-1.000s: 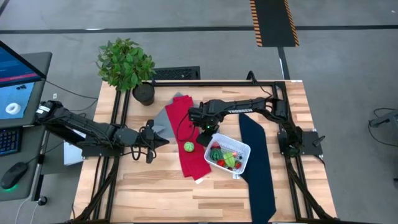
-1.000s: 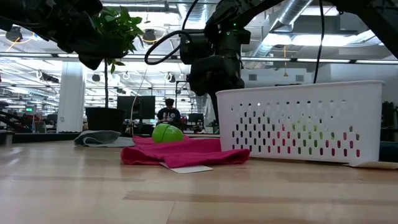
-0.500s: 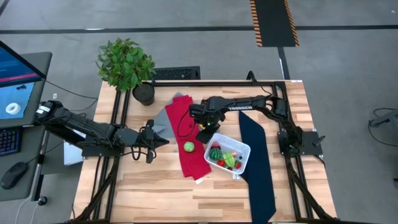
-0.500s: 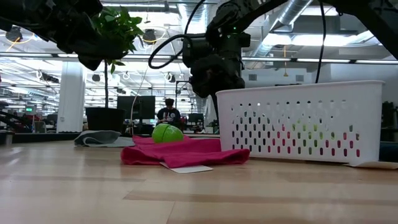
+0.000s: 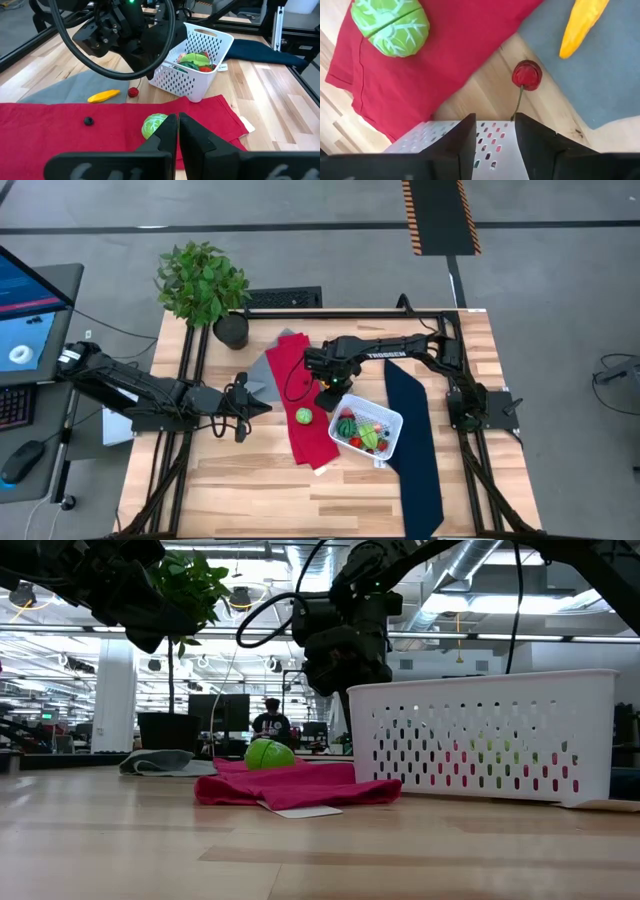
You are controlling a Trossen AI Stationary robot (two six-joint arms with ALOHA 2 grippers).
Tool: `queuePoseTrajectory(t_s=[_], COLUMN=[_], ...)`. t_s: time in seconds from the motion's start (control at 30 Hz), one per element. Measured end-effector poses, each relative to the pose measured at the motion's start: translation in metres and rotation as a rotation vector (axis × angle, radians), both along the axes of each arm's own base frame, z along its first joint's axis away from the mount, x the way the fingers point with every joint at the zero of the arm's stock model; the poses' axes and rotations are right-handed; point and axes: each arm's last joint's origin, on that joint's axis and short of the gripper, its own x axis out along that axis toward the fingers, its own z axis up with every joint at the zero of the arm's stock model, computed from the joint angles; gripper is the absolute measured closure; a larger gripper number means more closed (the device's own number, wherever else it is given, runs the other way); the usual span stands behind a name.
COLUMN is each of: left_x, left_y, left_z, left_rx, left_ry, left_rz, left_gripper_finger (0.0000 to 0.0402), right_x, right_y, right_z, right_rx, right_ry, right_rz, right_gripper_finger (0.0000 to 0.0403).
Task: Pick and placing Produce into tupperware
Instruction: Put the cherry into the white bin
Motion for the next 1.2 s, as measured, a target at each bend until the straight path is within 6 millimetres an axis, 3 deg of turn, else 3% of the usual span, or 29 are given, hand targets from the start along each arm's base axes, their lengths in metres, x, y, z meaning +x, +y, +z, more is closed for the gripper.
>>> queuePoseTrajectory(t_s=[0.1,0.37,0.43,0.53,0.6,0.9,1.2], left_x=[0.000,0.000,0.000,0.000,0.000,0.000,0.000], left_y=[0.000,0.000,0.000,0.000,0.000,0.000,0.000], left_z=[0.000,0.000,0.000,0.000,0.000,0.000,0.000], left_rx=[0.000,-0.006,-0.005,-0.005,-0.003,-0.003,-0.002], left_ry=[0.000,0.000,0.001,-0.001,-0.001,-0.001,0.003], left_rz=[0.000,-0.005,-0.005,-0.004,0.001,0.000,-0.002], left_gripper_finger=[0.0395,0.0395,0.0395,0.0395,0.0395,0.0395,0.0395], right_x=[0.000,0.005,-0.001,0.003,0.003,0.008,0.017], right_y=[0.000,0.000,0.003,0.005,0.005,0.005,0.014], right_z=[0.000,-0.026,-0.033,-0.026,-0.026,-0.014,-0.015], right_rx=[0.000,0.035,0.018,-0.005,-0.010,0.001,-0.013], right_ry=[0.000,0.045,0.121,0.068,0.068,0.018,-0.066], right_rz=[0.005,0.035,0.048,0.071,0.071,0.110,0.160], right_gripper_finger=[0.0253,0.0304,0.0327,0.0378,0.0389,0.0296,0.0221])
